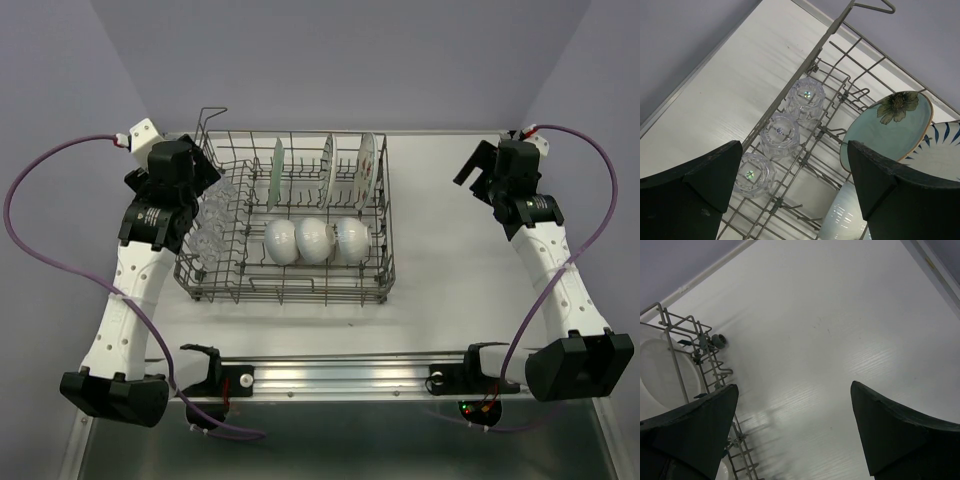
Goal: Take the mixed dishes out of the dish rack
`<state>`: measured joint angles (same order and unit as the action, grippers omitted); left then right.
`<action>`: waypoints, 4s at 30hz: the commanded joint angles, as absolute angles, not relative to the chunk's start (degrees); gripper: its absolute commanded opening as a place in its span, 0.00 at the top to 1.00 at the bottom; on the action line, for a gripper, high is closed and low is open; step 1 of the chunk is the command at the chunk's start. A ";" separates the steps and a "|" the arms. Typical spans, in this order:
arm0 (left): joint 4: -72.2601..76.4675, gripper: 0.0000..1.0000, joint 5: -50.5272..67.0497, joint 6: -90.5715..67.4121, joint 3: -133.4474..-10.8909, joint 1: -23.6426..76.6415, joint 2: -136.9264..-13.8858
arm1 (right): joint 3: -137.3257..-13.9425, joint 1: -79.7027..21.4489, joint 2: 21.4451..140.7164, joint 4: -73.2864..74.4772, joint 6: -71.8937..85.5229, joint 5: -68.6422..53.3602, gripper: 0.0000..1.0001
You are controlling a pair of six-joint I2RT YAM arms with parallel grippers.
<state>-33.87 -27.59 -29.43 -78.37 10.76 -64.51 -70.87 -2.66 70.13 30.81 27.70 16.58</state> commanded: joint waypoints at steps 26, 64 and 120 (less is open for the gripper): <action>-37.26 0.01 -28.92 -29.36 -70.84 7.82 -66.88 | -73.83 -19.76 71.54 30.76 17.84 5.98 0.00; -34.89 0.52 -26.02 -27.51 -62.05 6.42 -63.90 | -83.93 -46.93 93.60 36.38 29.17 27.86 0.00; -33.92 0.56 -24.17 -28.12 -59.24 6.33 -61.00 | -89.91 -47.46 91.67 33.67 24.79 35.69 0.99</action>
<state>-30.96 -25.19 -23.86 -60.86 5.89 -61.45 -85.03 -46.96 98.37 39.83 26.94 32.99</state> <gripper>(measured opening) 0.439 0.775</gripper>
